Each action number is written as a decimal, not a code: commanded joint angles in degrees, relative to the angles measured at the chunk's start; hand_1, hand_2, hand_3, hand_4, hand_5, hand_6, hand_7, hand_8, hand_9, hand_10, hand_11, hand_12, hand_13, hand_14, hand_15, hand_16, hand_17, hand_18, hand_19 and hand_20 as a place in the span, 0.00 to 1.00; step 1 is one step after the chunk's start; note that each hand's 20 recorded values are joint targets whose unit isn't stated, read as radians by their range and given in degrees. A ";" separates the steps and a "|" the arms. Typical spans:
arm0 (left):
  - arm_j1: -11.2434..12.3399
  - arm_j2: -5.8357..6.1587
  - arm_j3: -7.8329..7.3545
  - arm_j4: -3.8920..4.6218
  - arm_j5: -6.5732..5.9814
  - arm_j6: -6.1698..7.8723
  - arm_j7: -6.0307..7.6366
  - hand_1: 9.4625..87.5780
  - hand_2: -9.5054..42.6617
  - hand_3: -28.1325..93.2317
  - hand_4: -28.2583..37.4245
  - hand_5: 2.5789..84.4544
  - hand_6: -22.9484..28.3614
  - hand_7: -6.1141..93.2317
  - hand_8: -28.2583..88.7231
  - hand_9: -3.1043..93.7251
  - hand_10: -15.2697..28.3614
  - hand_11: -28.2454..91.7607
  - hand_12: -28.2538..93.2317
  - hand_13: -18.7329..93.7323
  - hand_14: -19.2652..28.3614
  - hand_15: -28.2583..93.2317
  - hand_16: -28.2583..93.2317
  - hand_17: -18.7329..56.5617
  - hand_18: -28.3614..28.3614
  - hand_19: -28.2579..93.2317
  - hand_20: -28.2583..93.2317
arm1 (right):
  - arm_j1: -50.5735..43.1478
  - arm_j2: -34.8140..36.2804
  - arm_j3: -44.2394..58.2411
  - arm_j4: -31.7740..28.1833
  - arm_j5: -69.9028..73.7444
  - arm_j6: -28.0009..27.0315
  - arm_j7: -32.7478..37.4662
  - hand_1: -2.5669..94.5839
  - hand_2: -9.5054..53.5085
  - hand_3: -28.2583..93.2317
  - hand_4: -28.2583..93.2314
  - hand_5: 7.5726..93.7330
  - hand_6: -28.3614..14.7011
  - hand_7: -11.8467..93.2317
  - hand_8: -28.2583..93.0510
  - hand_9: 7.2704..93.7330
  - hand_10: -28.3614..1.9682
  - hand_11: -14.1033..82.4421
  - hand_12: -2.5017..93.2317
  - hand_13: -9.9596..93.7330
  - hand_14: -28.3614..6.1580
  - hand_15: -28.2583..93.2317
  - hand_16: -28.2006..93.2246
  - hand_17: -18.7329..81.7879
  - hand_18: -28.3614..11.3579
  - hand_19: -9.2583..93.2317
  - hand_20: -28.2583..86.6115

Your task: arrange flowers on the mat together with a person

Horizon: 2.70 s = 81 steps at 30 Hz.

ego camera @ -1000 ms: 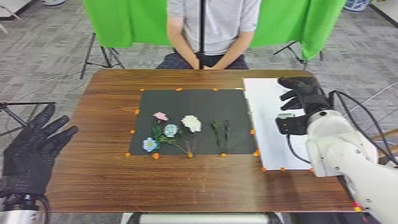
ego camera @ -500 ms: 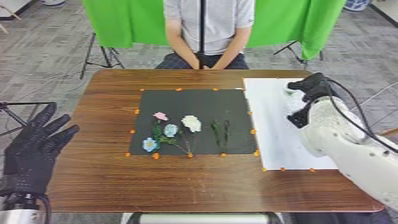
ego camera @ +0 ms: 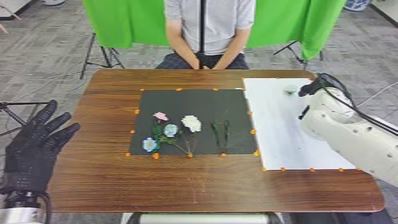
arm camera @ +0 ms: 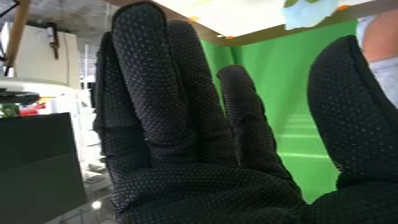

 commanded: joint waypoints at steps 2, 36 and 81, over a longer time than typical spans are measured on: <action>-0.67 -0.81 0.42 0.12 -2.20 -2.66 0.59 0.11 0.32 0.85 0.00 0.33 0.53 0.16 0.17 0.33 0.67 0.37 0.34 0.34 0.85 0.58 0.20 0.12 0.82 0.53 0.37 | 2.84 -0.89 -2.81 5.23 3.32 -4.36 -0.45 0.38 0.08 0.81 0.07 0.46 0.64 0.20 0.15 0.73 0.31 0.35 0.18 0.79 0.39 0.67 0.33 0.54 0.07 0.91 0.16; -1.84 0.23 1.53 0.39 -2.44 -2.40 1.75 0.12 0.32 0.85 0.00 0.33 0.53 0.16 0.17 0.33 0.68 0.37 0.34 0.34 0.85 0.58 0.20 0.12 0.82 0.53 0.37 | 10.71 -3.81 -11.10 12.27 6.40 -6.78 -3.61 0.41 0.03 0.80 0.05 0.44 0.70 0.21 0.15 0.66 0.31 0.32 0.18 0.75 0.36 0.66 0.32 0.52 0.06 0.86 0.16; -2.86 -2.22 0.76 0.07 0.47 -3.92 -1.92 0.12 0.32 0.85 0.01 0.34 0.53 0.16 0.17 0.33 0.68 0.37 0.34 0.34 0.85 0.58 0.20 0.12 0.82 0.53 0.37 | -4.41 -11.69 0.84 -12.36 2.53 3.23 -17.83 0.65 0.00 0.77 0.00 0.91 0.73 0.26 0.24 1.00 0.74 0.20 0.33 0.93 0.76 0.50 0.48 0.58 0.41 0.84 0.21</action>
